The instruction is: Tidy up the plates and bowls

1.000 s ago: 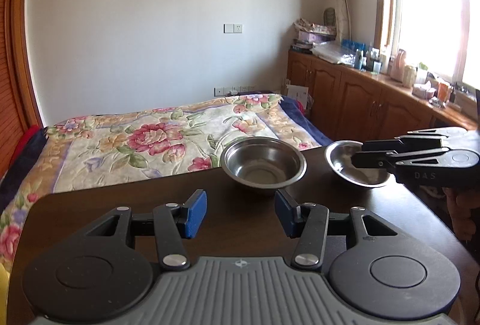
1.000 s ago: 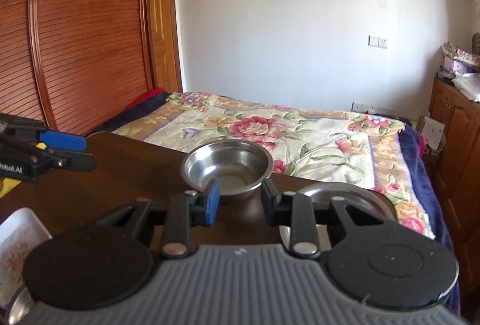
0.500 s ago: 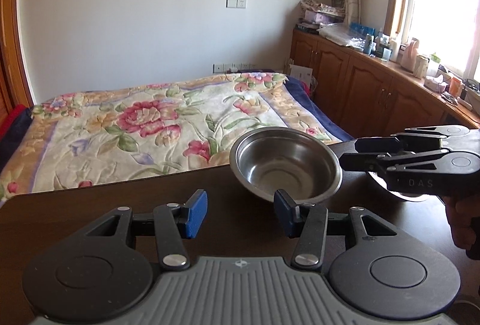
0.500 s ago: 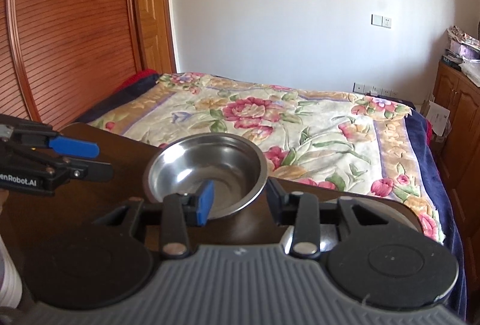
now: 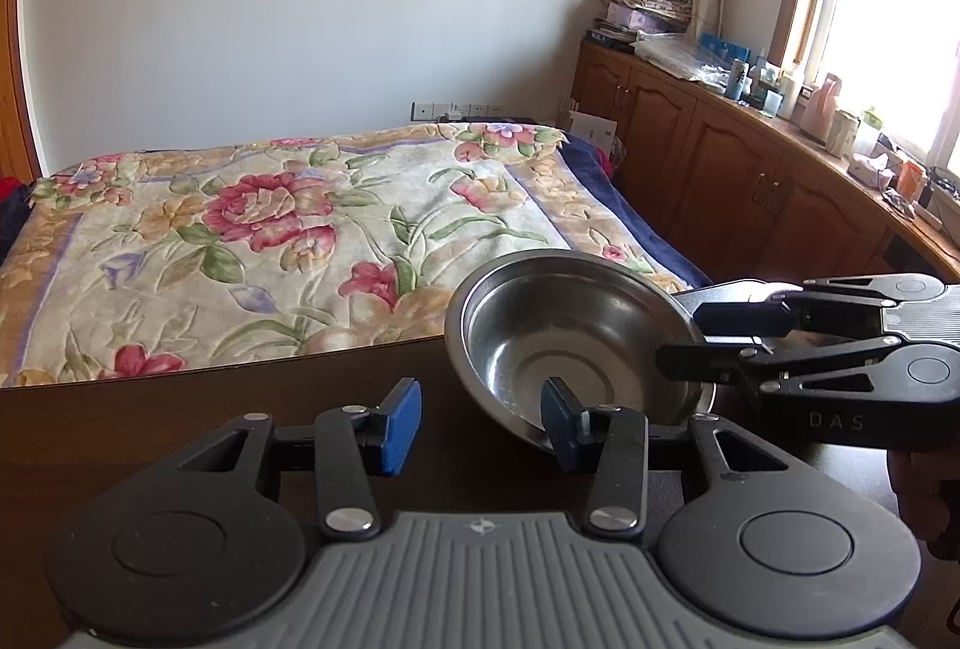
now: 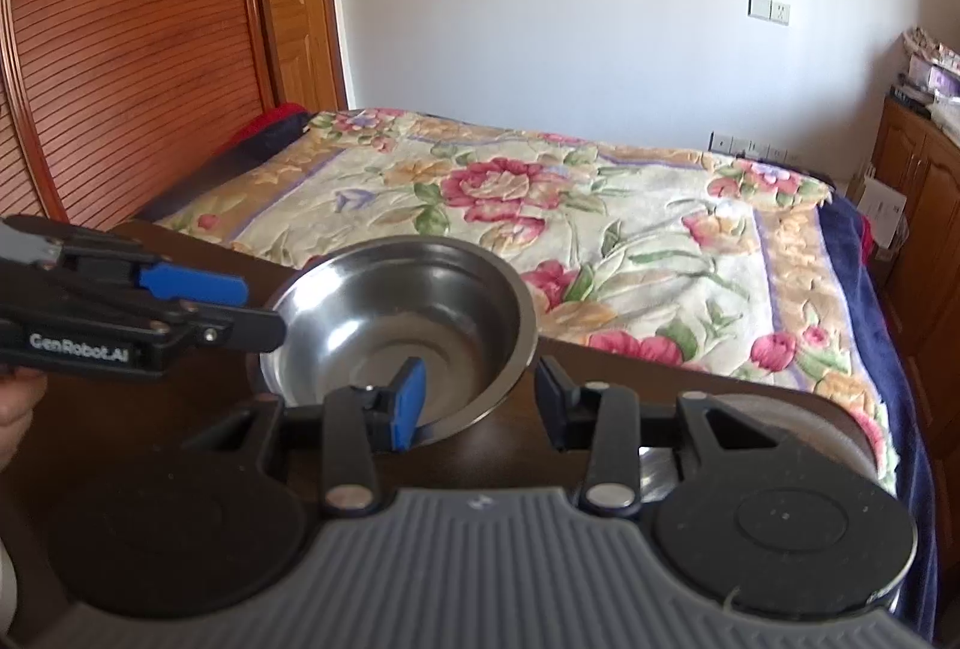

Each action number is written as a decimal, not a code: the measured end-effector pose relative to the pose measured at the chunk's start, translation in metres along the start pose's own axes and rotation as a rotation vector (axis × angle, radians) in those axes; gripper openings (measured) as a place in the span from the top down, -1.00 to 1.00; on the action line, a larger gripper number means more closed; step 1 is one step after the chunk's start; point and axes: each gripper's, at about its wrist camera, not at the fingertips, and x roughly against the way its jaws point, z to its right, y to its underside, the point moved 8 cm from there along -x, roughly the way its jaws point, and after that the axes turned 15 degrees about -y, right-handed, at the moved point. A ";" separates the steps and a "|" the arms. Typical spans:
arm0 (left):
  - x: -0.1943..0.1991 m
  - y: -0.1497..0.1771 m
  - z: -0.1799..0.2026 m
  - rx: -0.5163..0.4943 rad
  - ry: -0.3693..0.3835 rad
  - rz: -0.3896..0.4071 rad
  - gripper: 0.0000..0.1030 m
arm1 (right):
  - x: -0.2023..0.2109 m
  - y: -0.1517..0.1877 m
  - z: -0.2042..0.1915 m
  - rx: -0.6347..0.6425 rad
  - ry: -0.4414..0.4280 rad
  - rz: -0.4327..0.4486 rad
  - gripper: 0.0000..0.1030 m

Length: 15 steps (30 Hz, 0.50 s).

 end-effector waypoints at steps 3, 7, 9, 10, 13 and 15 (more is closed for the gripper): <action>-0.004 0.001 0.001 -0.002 0.002 -0.006 0.16 | -0.003 0.000 -0.001 0.000 -0.005 -0.013 0.19; -0.006 0.000 0.002 -0.005 0.006 -0.008 0.23 | -0.005 0.000 0.001 -0.019 -0.011 -0.021 0.19; -0.007 0.000 0.004 -0.008 0.006 -0.007 0.28 | -0.006 0.000 0.002 -0.029 -0.015 -0.023 0.19; -0.008 0.000 0.004 -0.009 0.006 -0.008 0.29 | -0.007 0.000 0.002 -0.033 -0.019 -0.025 0.19; -0.010 0.000 0.004 -0.008 0.008 -0.011 0.32 | -0.010 0.001 0.002 -0.038 -0.025 -0.034 0.19; -0.011 0.000 0.005 -0.006 0.010 -0.012 0.36 | -0.010 0.002 0.002 -0.043 -0.027 -0.038 0.21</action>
